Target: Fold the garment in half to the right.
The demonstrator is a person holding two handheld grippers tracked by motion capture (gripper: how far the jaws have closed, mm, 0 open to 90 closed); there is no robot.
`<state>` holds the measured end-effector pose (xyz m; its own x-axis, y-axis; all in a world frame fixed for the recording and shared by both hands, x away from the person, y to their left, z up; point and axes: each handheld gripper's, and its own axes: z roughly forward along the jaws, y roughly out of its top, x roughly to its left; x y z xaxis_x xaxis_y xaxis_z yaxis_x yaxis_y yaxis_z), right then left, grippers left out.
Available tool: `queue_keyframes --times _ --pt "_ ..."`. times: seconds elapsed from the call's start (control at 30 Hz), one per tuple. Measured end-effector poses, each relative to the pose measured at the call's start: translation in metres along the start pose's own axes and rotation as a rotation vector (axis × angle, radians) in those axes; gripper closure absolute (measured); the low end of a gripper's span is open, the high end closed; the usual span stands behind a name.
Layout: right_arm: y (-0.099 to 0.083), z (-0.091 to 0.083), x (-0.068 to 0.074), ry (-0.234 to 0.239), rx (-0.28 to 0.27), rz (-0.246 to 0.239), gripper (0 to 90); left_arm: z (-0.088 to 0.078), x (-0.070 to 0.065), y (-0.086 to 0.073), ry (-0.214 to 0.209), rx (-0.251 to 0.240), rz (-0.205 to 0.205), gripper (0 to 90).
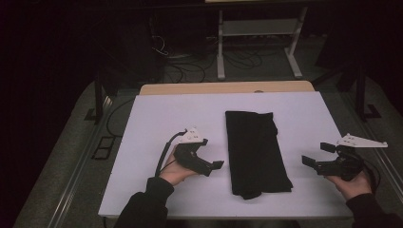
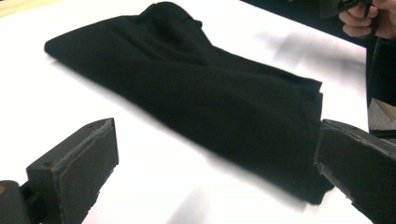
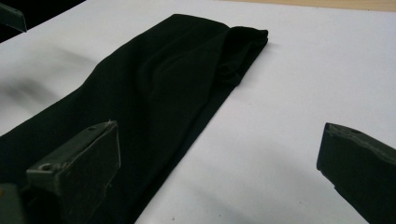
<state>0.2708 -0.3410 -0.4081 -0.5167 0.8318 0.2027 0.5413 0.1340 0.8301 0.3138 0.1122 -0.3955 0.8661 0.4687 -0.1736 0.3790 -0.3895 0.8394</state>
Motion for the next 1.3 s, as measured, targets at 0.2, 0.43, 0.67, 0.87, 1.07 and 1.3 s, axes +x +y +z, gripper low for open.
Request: queue_keyframes --times 0.2,0.43,0.67,0.87,1.07,1.3 --pt "0.0 0.0 0.0 0.0 -0.002 -0.001 0.0 -0.013 0.007 -0.008 0.024 -0.003 -0.011 0.0" --pt "0.0 0.0 0.0 0.0 -0.001 -0.001 0.0 -0.028 0.015 -0.019 0.052 -0.013 -0.033 0.0" --pt "0.0 0.0 0.0 0.0 -0.001 -0.001 0.0 -0.039 0.022 -0.031 0.074 -0.015 -0.055 0.0" --pt "0.0 0.0 0.001 0.001 -0.002 -0.002 0.0 -0.046 0.026 -0.041 0.091 -0.014 -0.07 0.0" --pt "0.0 0.0 0.0 0.004 -0.003 -0.002 0.0 -0.058 0.031 -0.05 0.117 -0.031 -0.093 0.0" --pt "0.0 0.0 0.0 0.005 -0.003 0.0 0.0 -0.075 0.037 -0.062 0.148 -0.043 -0.109 0.0"
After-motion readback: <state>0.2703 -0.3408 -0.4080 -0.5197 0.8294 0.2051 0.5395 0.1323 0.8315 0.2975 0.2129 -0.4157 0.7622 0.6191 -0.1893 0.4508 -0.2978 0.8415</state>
